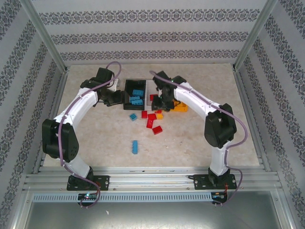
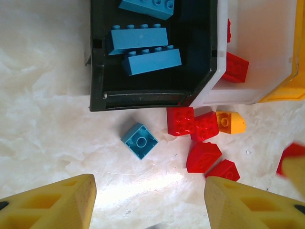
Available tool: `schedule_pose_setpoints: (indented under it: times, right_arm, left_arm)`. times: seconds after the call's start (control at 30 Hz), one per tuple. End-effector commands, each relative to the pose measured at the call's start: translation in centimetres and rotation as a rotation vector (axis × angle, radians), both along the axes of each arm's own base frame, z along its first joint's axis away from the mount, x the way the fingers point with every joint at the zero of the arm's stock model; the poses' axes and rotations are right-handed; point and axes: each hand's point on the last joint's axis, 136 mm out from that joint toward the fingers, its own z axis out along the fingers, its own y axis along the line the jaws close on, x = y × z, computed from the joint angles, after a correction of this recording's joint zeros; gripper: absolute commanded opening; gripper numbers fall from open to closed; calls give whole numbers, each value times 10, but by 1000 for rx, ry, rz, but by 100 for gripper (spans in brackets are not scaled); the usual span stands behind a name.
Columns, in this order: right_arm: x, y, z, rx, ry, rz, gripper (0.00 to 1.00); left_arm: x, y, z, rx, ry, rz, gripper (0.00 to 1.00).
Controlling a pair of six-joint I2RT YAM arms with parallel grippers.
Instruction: Sort the legos into containers by color
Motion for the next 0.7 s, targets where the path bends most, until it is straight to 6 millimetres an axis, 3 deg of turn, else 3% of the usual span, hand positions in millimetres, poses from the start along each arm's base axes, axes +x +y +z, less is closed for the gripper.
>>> schedule_pose_setpoints:
  times: [0.0,0.2,0.4,0.53,0.67]
  right_arm:
    - [35,10,-7,53,6,-48,37]
    - [88,9,-16,53,-17,-86,39]
    - [114,3,-18,62,-18,-111,51]
    - [113,-2,-3,64,-40,-111,56]
    - [81,-9,9,15,-43,-51,58]
  left_arm:
    - [-19,-13,0,27,19,-62,62]
    - [-48,-36,-7,31,49,-125,63]
    - [-65,-58,-17,44,71,-188,70]
    - [-65,-68,-19,34,73,-212,72]
    - [-57,-65,-16,41,45,-179,74]
